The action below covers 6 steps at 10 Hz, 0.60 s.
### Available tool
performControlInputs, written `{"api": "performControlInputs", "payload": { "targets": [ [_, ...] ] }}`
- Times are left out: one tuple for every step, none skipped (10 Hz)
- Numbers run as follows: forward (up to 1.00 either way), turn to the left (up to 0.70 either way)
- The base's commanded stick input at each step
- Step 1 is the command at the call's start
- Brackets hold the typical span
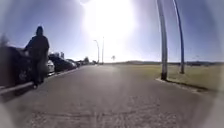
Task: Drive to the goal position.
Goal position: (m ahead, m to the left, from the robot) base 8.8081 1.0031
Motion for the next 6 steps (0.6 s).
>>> {"api": "performControlInputs", "payload": {
  "targets": [
    [1.0, 0.0],
    [1.0, 0.0],
    [1.0, 0.0],
    [1.0, 0.0],
    [1.0, 0.0],
    [1.0, 0.0]
  ]
}}
